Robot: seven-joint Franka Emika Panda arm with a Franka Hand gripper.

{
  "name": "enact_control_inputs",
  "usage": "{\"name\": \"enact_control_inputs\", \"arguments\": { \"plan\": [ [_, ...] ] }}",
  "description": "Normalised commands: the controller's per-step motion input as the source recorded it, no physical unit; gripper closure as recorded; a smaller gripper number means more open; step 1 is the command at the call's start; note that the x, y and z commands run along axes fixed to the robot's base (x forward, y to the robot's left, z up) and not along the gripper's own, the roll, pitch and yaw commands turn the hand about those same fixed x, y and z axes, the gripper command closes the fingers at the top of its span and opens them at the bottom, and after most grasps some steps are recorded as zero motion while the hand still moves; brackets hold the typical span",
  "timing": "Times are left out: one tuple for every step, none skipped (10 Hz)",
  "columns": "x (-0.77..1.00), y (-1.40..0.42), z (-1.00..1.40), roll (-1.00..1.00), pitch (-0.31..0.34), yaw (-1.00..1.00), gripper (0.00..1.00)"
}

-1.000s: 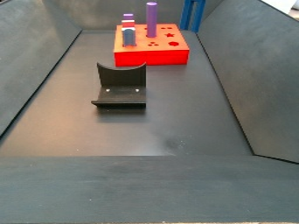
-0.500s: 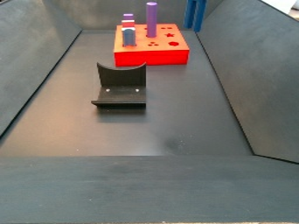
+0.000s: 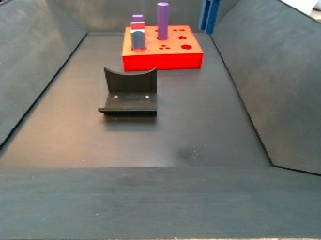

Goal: Pick up the square-circle object. Move up. Place the square-circle object on the fixture. Regrasp the square-circle object. Rotate the square-circle object. Move to above the board. Insert the square-circle object.
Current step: Rotate the square-circle object.

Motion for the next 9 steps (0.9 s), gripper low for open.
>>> {"name": "enact_control_inputs", "arguments": {
  "plan": [
    [0.02, 0.01, 0.00, -0.03, 0.027, -1.00, 1.00],
    [0.02, 0.01, 0.00, -0.03, 0.029, -1.00, 1.00],
    [0.02, 0.01, 0.00, -0.03, 0.031, -1.00, 1.00],
    [0.02, 0.01, 0.00, -0.03, 0.033, -1.00, 1.00],
    [0.02, 0.01, 0.00, -0.03, 0.036, -1.00, 1.00],
    [0.02, 0.01, 0.00, -0.04, 0.039, -1.00, 1.00],
    [0.02, 0.01, 0.00, -0.04, 0.043, -1.00, 1.00],
    [0.02, 0.01, 0.00, -0.04, 0.047, -1.00, 1.00],
    [0.02, 0.01, 0.00, -0.05, 0.054, -1.00, 1.00]
  ]
}}
